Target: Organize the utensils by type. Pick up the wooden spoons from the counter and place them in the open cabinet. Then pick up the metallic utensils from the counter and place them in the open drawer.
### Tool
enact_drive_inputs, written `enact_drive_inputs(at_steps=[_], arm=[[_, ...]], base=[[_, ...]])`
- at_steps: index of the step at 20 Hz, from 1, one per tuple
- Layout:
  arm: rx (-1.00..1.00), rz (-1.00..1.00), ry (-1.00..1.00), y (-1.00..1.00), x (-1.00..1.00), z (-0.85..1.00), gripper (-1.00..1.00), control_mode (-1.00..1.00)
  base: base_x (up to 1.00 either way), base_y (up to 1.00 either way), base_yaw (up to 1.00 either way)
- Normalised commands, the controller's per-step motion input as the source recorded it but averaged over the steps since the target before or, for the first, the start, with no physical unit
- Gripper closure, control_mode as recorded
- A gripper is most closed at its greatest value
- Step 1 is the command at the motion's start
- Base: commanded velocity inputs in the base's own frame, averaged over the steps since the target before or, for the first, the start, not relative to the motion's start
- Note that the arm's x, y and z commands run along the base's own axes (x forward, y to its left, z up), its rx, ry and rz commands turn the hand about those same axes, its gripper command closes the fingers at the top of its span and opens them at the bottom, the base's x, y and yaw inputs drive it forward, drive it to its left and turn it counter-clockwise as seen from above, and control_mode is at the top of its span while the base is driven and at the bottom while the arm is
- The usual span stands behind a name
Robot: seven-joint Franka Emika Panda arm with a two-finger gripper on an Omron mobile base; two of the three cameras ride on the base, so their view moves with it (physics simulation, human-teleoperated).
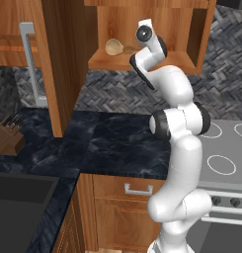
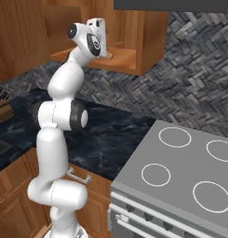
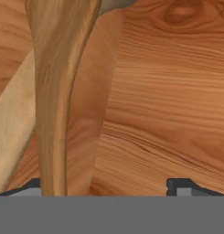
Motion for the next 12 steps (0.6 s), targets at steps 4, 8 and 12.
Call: enact_drive_inputs(at_steps=[4,8,12], arm=[[0.16,0.0,0.0,-0.01,-0.1,0.17,-1.0,-1.0],[0.17,0.0,0.0,-0.03,-0.17,0.14,-1.0,-1.0],[0.19,0.0,0.01,0.0,-0.33,0.06,-1.0,-1.0]], base=[[0.0,0.0,0.0],[0.0,0.0,0.0],[0.0,0.0,0.0]])
